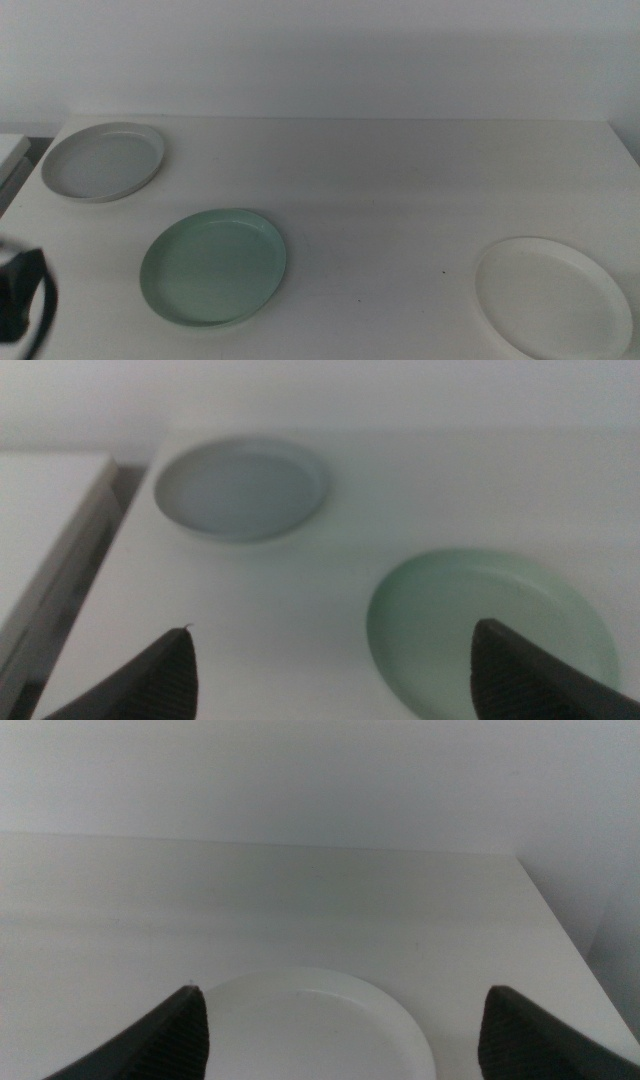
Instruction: Stack the three bowls on top of each other.
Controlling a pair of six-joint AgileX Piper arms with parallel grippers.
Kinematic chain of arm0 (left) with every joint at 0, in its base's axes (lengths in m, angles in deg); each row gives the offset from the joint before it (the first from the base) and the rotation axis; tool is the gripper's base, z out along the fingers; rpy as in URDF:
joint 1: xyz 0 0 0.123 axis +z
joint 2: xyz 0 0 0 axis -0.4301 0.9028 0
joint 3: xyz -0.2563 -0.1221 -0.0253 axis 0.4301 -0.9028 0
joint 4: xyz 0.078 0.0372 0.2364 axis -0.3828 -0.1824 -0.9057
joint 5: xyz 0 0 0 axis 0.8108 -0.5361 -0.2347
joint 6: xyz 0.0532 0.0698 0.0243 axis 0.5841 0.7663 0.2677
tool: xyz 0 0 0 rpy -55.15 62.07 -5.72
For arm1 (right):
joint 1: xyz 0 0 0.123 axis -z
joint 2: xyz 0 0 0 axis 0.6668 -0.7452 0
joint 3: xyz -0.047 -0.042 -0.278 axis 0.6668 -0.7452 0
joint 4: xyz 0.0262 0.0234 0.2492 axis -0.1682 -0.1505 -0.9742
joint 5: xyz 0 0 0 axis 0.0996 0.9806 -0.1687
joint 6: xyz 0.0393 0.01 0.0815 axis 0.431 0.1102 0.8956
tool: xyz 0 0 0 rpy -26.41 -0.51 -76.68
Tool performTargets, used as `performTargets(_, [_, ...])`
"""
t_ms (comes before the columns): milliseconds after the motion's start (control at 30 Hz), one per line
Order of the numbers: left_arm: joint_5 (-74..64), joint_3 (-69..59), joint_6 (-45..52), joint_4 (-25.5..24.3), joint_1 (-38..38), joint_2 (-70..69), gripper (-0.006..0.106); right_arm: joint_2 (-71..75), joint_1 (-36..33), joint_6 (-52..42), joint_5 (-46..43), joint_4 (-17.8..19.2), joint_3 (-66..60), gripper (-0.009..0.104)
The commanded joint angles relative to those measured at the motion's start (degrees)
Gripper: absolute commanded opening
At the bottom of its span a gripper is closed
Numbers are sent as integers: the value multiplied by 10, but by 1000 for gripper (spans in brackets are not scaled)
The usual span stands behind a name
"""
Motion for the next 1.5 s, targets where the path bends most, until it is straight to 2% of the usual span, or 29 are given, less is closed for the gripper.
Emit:
performTargets(0, [-71,69,-7,1,2,67,94,2,2,-3,-6,4,-2,92])
performTargets(367, [-319,328,-7,20,0,386,94,2,2,-3,-6,4,-2,92])
performTargets(467, [-311,362,20,35,-1,444,94,2,2,-3,-6,4,-2,92])
performTargets(567, [-316,376,-11,46,-1,489,94,2,2,-3,-6,4,-2,92])
performTargets(900, [-256,376,-5,42,-2,619,94,2,2,-3,-6,4,-2,92])
performTargets(1300, [-152,376,-5,41,-46,759,94,2,2,-3,-6,4,-2,92])
performTargets(1467, [-127,375,-5,42,-58,795,88,2,2,-3,-6,4,-2,92])
